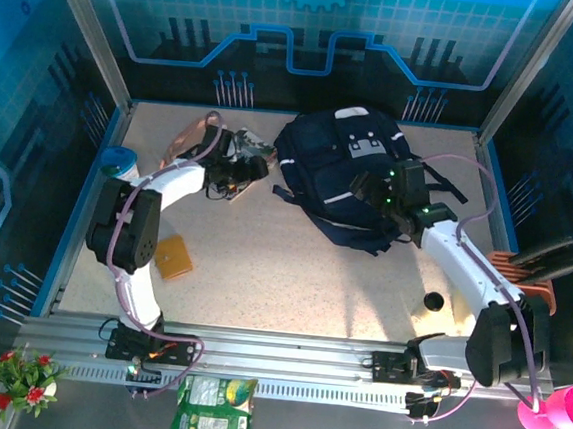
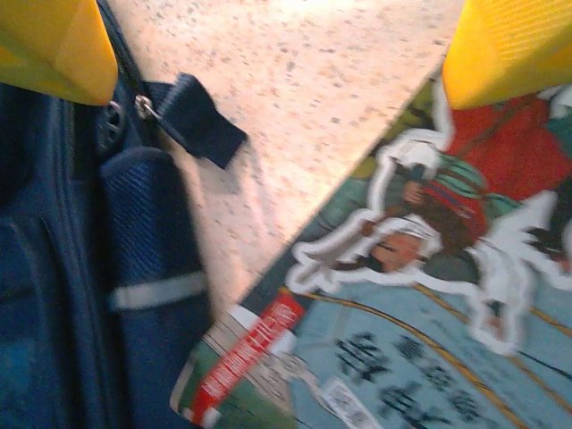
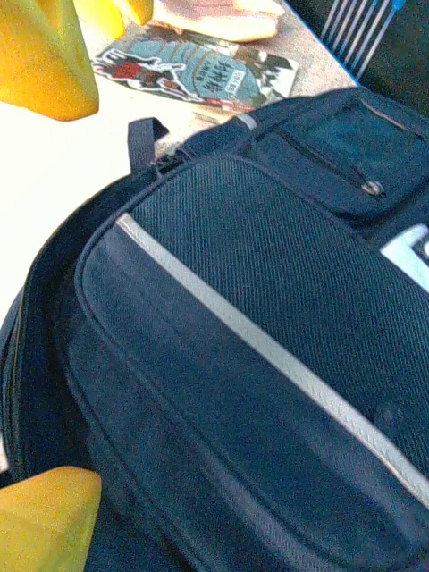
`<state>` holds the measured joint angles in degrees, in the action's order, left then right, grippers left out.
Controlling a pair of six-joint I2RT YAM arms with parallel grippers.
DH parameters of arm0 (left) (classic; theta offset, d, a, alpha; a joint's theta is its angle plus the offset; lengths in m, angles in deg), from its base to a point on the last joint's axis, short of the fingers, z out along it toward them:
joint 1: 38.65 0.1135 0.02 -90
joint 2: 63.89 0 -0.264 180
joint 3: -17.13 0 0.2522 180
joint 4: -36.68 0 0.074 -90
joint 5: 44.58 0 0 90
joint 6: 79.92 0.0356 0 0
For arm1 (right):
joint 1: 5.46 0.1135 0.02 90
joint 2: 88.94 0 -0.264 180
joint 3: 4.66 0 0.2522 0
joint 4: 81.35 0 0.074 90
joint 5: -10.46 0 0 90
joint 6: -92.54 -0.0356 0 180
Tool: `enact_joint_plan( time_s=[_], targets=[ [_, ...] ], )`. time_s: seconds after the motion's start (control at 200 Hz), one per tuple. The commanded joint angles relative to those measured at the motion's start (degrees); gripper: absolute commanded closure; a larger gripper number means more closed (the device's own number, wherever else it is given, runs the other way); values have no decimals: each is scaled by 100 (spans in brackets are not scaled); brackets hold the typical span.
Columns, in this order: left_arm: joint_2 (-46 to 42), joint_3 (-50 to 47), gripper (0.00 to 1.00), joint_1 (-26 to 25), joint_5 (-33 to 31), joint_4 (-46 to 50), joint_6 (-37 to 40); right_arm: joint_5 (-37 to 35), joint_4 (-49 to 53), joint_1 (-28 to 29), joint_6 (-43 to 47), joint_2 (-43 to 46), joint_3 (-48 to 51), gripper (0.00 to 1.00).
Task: Pack the student bag
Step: Move the book to the center of the table.
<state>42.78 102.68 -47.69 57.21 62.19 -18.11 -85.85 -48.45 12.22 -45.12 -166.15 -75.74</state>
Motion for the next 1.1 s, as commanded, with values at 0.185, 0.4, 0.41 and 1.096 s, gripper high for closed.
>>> enact_joint_plan(
  time_s=[0.185, 0.4, 0.41, 1.096],
  targets=[
    [929, 1241, 3, 509, 57, 908, 407, 270, -88, 270, 265, -312, -401, 0],
    [1419, 1800, 3, 596, 197, 1407, 558, 314, -51, 321, 288, -376, -401, 0],
    [1425, 1803, 3, 596, 202, 1426, 566, 310, -51, 326, 285, -374, -396, 0],
    [80, -492, 3, -121, 86, 1504, -919, 349, -33, 469, 293, -731, -597, 0]
  ],
)
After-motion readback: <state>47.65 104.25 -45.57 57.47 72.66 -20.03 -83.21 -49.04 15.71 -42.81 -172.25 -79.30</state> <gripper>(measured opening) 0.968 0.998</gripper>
